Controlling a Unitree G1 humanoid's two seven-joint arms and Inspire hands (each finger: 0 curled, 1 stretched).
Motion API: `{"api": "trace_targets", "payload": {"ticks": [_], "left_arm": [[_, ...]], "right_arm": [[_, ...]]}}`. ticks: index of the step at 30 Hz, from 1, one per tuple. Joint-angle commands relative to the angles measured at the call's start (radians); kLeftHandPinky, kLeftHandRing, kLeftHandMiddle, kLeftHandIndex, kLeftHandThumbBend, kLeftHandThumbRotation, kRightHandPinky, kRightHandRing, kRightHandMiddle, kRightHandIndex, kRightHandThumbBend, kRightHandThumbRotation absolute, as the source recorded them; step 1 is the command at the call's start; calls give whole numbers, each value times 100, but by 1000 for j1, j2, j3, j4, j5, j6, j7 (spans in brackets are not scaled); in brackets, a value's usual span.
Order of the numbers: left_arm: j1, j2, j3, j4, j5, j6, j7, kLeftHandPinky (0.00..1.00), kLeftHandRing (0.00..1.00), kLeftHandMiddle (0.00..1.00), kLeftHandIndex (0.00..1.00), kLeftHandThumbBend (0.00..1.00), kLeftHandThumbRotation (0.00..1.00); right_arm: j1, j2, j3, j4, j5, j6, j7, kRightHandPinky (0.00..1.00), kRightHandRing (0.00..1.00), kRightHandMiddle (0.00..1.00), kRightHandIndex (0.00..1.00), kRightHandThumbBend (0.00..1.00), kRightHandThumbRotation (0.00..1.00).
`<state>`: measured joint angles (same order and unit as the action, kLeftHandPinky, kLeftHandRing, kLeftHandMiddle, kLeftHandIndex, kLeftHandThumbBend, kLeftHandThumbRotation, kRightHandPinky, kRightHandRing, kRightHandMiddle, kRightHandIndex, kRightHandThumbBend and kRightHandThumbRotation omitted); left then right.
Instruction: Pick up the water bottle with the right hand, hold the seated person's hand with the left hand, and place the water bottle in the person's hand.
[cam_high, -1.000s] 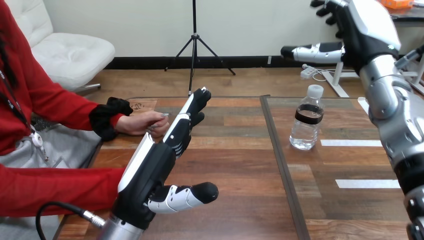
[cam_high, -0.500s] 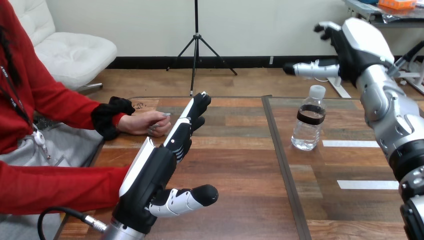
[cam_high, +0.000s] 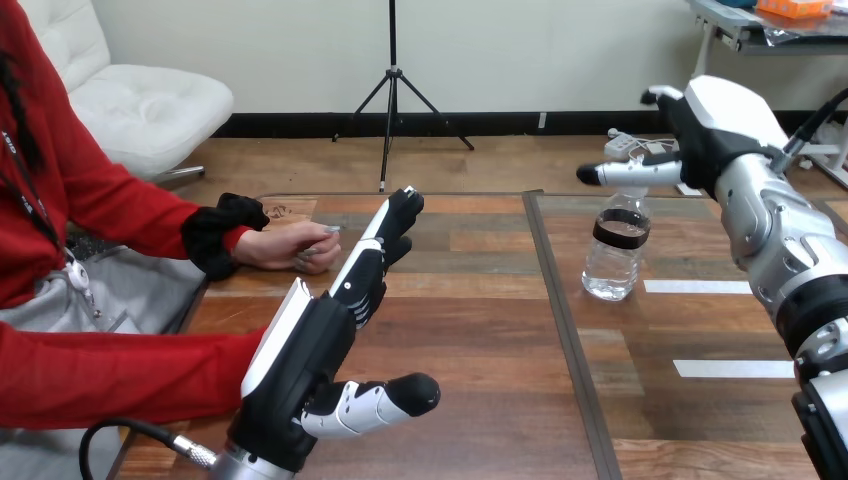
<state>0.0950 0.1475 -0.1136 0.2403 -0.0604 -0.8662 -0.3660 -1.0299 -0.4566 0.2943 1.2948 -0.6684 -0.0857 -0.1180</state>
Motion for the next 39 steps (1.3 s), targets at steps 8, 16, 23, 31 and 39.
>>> {"api": "trace_targets", "payload": {"ticks": [8, 16, 23, 31, 39], "left_arm": [[-18, -10, -22, -54, -2, -39, 4, 98, 100, 100, 100, 100, 76], [-7, -12, -25, -57, 8, -48, 14, 98, 100, 100, 100, 100, 76], [-1, -12, -28, -56, 3, -52, 13, 98, 100, 100, 100, 100, 76], [11, -14, -31, -61, -4, -48, 14, 98, 100, 100, 100, 100, 76], [15, -10, -35, -63, -18, -41, 7, 98, 100, 100, 100, 100, 74]], "right_arm": [[-137, 30, 40, 41, -5, 13, -29, 70, 86, 86, 89, 100, 64], [-127, 37, 55, 53, -6, 28, -22, 68, 85, 85, 89, 100, 65], [-116, 44, 53, 56, 8, 33, -23, 63, 83, 83, 88, 100, 60], [-98, 48, 63, 59, 5, 29, -26, 58, 77, 79, 83, 100, 51], [-72, 49, 43, 60, 27, -9, -45, 44, 57, 63, 74, 100, 39]]}}
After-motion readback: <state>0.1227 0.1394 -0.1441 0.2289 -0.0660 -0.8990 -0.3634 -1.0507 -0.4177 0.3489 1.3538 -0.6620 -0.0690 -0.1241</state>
